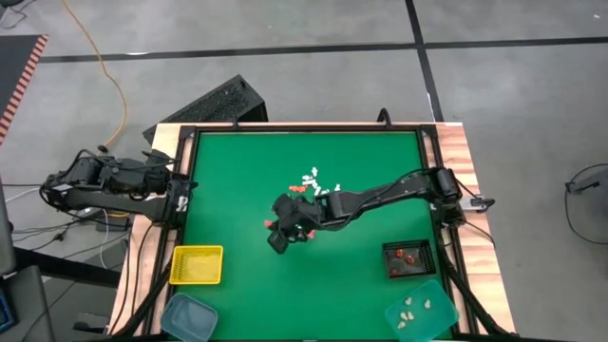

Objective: Sort Halloween decoration
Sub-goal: Put the orange skeleton model into the yellow bin

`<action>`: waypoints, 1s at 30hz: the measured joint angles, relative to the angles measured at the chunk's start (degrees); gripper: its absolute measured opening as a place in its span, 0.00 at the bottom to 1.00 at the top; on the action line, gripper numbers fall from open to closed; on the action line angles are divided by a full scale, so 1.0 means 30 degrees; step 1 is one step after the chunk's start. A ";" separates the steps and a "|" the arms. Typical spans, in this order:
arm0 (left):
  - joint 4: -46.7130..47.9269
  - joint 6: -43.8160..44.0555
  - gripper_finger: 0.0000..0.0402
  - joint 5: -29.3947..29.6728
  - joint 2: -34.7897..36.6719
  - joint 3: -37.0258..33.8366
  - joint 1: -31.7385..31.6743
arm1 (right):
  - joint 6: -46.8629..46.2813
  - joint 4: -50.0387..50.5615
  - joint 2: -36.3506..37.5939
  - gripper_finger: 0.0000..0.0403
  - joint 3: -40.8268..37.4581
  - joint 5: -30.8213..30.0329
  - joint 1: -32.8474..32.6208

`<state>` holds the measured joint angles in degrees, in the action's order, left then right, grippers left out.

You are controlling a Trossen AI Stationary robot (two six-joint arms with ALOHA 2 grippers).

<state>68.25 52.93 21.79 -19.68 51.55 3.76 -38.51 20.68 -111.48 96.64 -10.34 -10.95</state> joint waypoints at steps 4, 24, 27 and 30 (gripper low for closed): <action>0.0000 0.0000 0.65 -0.0041 0.0000 0.0000 0.0005 | 0.3920 -0.3280 0.0000 0.01 -0.0007 0.0342 -0.0410; -0.0717 -0.0230 0.65 -0.0711 -0.0007 0.0000 0.0005 | 0.6917 -0.4323 -0.5955 0.00 0.9072 0.2113 -0.0428; -0.0757 -0.0425 0.65 -0.0841 -0.0007 0.0000 0.0005 | 0.7351 -0.3312 -0.7188 0.00 1.1143 0.2399 -0.0350; -0.0754 -0.0437 0.65 -0.1016 -0.0007 0.0000 0.0005 | 0.7540 -0.3339 -0.8530 0.00 1.2801 0.2951 -0.0352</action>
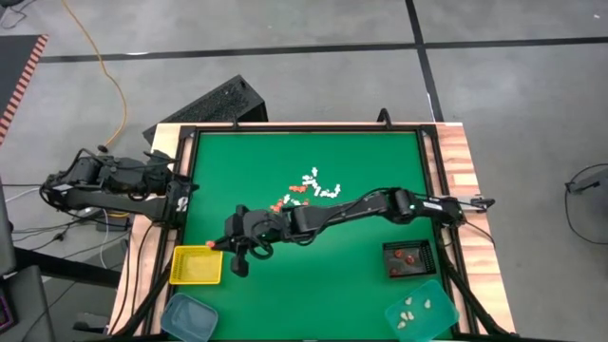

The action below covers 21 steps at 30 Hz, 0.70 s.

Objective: Sort Halloween decoration
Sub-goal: Put the orange skeleton model into the yellow bin

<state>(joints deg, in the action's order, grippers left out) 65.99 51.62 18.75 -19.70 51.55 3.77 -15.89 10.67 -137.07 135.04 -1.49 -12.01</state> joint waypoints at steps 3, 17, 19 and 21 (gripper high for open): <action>0.0004 -0.0007 0.65 -0.0176 0.0000 0.0000 0.0000 | 0.0118 -0.1757 -0.0405 0.00 -0.0394 0.0324 0.0044; 0.0019 -0.0556 0.65 -0.0169 -0.0001 0.0000 0.0000 | 0.1502 -0.6377 -0.2876 0.00 -0.0379 0.3084 0.0121; 0.0019 -0.0561 0.65 -0.0146 -0.0004 0.0000 0.0000 | 0.1818 -0.7003 -0.3328 0.00 -0.0343 0.3209 -0.0053; 0.0022 -0.0564 0.65 -0.0147 -0.0004 0.0000 0.0000 | 0.1839 -0.7156 -0.3627 0.00 -0.0365 0.3534 -0.0227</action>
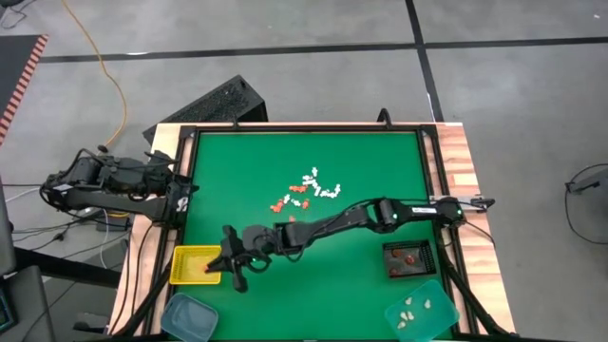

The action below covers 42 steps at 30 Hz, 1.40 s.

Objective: Sort Halloween decoration
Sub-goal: Put the orange skeleton model into the yellow bin

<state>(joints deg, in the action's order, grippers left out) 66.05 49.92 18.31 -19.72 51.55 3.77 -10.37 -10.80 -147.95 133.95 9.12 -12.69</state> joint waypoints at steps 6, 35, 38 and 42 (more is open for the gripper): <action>0.0004 -0.0202 0.65 0.0000 0.0004 0.0000 0.0000 | 0.0374 -0.0175 -0.0496 0.00 0.0004 0.0615 -0.0009; -0.0666 -0.1926 0.65 -0.2841 -0.0003 0.0000 0.0000 | 0.0246 0.3420 -0.0155 0.01 0.0321 -0.2628 0.0716; -0.0666 -0.1898 0.65 -0.2820 -0.0003 0.0000 0.0000 | 0.0483 0.3367 -0.0155 0.01 0.0328 -0.2628 0.0800; -0.0667 -0.1891 0.65 -0.2748 -0.0003 0.0000 0.0000 | 0.0537 0.3418 -0.0155 0.01 0.0328 -0.2533 0.0858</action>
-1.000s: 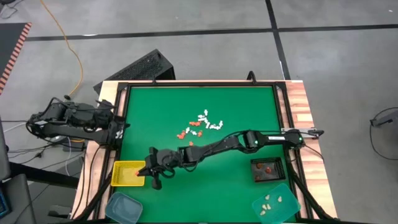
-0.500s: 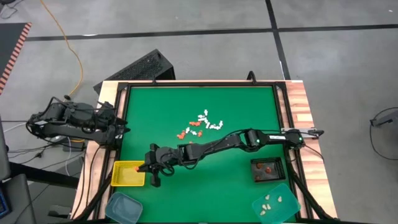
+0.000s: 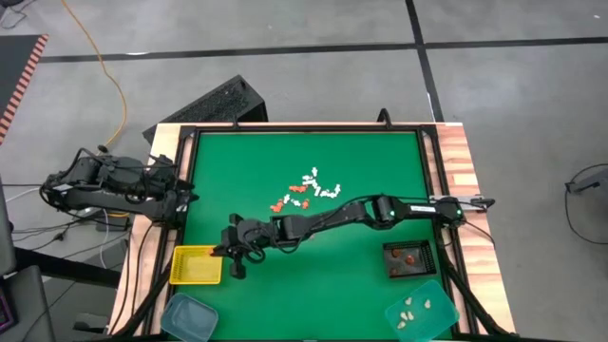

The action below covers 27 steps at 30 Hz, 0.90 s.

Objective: Sort Halloween decoration
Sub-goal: Put the orange skeleton model into the yellow bin

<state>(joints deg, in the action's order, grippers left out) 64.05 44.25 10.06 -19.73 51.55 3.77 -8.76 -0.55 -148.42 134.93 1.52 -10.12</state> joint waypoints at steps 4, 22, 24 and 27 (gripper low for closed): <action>-0.0009 -0.0063 0.65 0.0462 0.0000 0.0000 0.0000 | 0.0098 -0.0667 0.0000 0.01 0.0000 -0.0007 0.0054; -0.0021 -0.0029 0.65 0.0504 -0.0051 0.0000 0.0000 | -0.0580 -0.2507 -0.1202 0.02 -0.0015 0.0483 0.0102; -0.0021 -0.0029 0.65 0.0504 -0.0051 0.0000 0.0000 | -0.0580 -0.2579 -0.1202 0.03 -0.0015 0.0390 0.0105; -0.0021 -0.0029 0.65 0.0504 -0.0051 0.0000 0.0000 | -0.0590 -0.2482 -0.1202 0.09 -0.0015 0.0376 0.0119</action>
<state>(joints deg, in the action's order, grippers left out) 63.99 44.16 11.57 -19.88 51.55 3.77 -10.53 -7.99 -152.03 134.89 2.65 -9.76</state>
